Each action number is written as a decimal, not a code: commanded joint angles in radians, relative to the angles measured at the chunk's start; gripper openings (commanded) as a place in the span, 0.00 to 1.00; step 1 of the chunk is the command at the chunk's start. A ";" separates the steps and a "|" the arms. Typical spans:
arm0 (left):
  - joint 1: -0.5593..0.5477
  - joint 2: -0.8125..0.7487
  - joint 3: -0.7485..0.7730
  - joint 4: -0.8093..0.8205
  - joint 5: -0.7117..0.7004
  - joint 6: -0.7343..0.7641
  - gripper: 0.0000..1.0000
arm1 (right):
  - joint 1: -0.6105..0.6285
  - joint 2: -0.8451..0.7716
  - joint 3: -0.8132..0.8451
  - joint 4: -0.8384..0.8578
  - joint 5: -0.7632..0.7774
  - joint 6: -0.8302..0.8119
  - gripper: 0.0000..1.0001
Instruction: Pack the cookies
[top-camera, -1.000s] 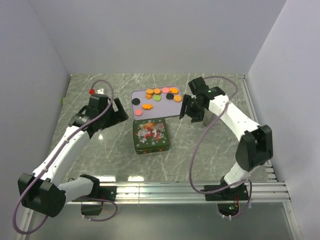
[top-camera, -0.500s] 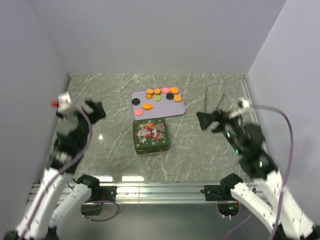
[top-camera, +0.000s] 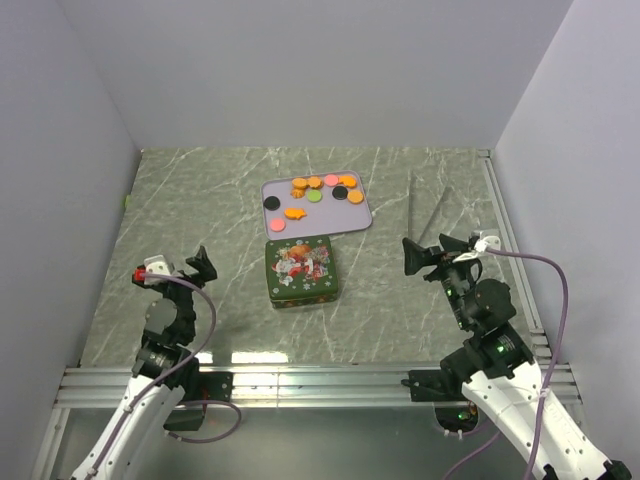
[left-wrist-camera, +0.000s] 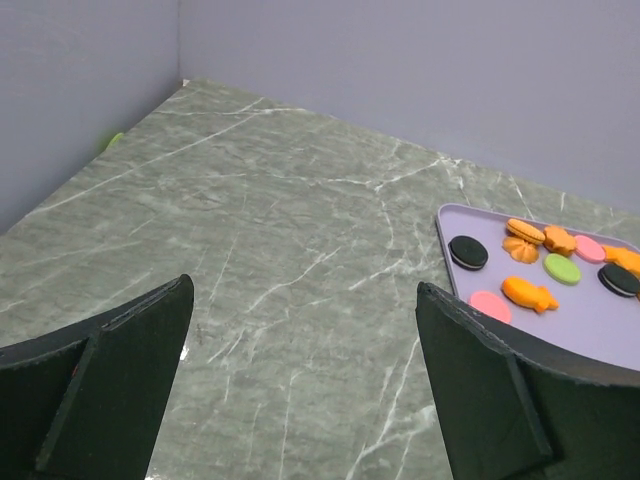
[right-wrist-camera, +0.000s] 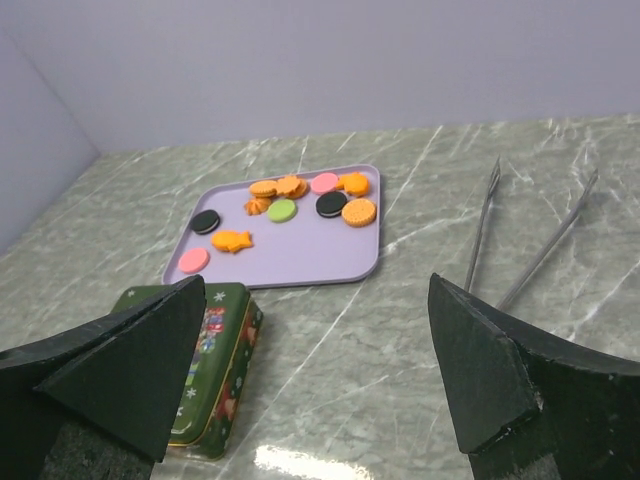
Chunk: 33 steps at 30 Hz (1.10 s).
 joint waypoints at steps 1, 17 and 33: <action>0.002 0.043 -0.047 0.205 -0.020 0.039 0.99 | 0.003 0.014 -0.022 0.066 0.029 -0.026 0.98; 0.155 0.838 -0.082 0.939 0.089 0.035 0.99 | 0.001 0.091 -0.086 0.079 0.053 0.019 1.00; 0.276 1.297 0.113 1.096 0.328 0.045 0.99 | -0.036 0.245 -0.140 0.237 0.104 -0.003 1.00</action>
